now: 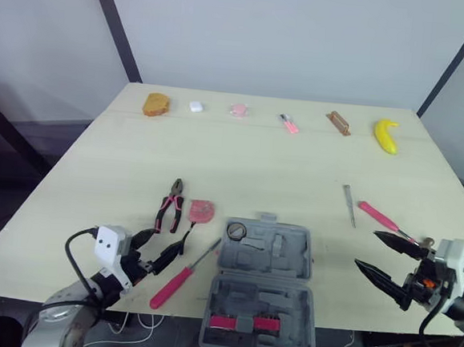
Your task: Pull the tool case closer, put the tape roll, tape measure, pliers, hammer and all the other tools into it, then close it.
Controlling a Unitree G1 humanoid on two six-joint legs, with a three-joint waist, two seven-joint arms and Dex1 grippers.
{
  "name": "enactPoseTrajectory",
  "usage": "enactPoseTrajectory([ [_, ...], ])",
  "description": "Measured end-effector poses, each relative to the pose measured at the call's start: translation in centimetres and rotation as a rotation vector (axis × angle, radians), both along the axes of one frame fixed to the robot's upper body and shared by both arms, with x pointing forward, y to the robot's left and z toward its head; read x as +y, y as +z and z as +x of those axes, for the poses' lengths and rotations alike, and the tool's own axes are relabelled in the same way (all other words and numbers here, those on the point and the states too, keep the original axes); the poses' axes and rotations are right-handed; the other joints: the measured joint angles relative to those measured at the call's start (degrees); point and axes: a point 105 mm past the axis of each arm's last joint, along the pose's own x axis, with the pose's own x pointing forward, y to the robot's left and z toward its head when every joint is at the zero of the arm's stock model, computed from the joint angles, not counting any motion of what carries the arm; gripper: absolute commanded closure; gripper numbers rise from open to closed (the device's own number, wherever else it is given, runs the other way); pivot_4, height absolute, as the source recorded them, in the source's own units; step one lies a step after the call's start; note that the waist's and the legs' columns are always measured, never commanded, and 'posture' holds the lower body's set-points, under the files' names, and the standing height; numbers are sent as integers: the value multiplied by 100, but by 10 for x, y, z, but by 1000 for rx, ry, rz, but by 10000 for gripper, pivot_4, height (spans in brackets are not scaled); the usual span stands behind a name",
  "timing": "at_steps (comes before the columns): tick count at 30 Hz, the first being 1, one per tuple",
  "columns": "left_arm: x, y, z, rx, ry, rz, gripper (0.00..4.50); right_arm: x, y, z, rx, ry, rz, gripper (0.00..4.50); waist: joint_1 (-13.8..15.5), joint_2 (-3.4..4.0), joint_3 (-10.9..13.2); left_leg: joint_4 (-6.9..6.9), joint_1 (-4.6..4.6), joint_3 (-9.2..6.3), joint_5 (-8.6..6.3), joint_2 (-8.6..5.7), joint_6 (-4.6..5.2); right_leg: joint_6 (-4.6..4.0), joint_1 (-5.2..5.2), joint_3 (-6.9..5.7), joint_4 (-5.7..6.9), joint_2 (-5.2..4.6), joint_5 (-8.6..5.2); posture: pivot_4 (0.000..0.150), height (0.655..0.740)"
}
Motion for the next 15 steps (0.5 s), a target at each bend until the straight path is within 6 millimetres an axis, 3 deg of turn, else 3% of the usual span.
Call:
enactPoseTrajectory([
  [3,-21,0,11,3,-1,-6,0,13,8,2,-32,60,-4,1467,13,-6,-2,4,-1,-9,0,-2,0,0,3,-7,0,3,0,1500,7400],
  [10,-24,0,28,-5,26,88,0,18,7,7,-49,62,-30,1467,7,-6,-2,3,-1,-10,0,-2,0,-1,3,-6,1,7,0,1500,7400],
  [12,-21,-5,31,11,48,93,5283,19,7,8,-52,66,-32,0,8,-5,-2,3,-1,-11,0,-2,0,-1,3,-7,2,8,0,1500,7400],
  [15,-22,-10,33,31,63,81,18961,20,9,9,-62,67,-32,0,10,-6,-2,3,-2,-10,0,-2,0,-1,3,-7,1,7,0,1500,7400],
])
